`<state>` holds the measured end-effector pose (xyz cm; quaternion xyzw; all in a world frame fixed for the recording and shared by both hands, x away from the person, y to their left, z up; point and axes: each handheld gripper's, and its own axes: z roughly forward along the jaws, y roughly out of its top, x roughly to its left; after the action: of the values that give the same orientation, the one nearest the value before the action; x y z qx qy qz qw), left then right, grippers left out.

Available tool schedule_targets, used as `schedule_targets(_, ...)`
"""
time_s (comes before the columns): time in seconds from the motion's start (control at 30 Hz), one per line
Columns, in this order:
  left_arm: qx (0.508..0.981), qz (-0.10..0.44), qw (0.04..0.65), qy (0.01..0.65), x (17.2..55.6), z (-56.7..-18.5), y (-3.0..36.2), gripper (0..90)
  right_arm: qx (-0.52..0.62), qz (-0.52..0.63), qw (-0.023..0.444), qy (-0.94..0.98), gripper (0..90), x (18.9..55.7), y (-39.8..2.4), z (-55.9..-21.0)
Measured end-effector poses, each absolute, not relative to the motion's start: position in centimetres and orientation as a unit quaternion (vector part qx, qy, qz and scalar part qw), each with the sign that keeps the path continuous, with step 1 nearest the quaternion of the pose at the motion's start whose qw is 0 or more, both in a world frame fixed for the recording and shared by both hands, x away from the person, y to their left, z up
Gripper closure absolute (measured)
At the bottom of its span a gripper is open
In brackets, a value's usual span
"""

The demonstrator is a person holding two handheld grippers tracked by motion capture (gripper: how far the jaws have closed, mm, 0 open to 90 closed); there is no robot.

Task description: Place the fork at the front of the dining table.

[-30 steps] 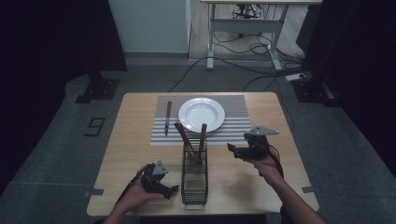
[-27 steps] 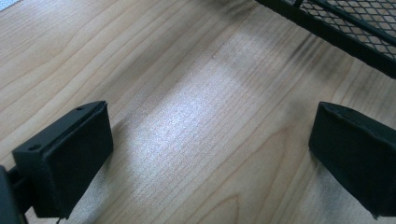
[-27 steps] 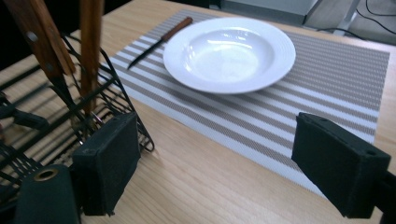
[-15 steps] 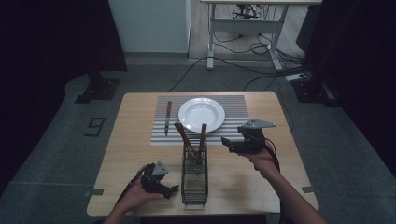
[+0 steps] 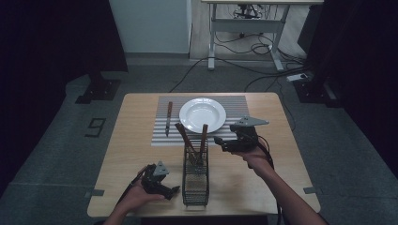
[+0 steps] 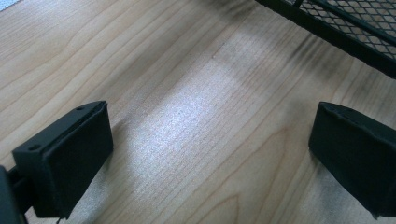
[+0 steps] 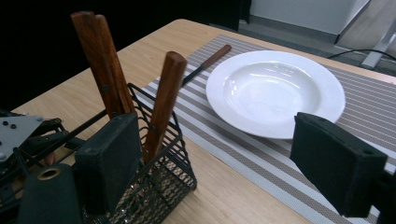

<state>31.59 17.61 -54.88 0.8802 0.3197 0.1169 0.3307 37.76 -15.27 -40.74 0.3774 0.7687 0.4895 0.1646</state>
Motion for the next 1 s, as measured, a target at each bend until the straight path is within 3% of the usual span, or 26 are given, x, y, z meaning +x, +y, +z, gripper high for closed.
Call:
schedule_targets(0.4,0.880,0.117,0.331,0.320,31.6,-54.9,17.6,0.0,0.371,0.486,0.145,0.778,19.2,39.3,-13.1,-41.7)
schedule_targets(1.0,0.880,0.116,0.331,0.320,31.6,-54.9,17.6,0.0,0.345,0.498,0.123,0.786,40.3,40.9,-10.1,-42.7)
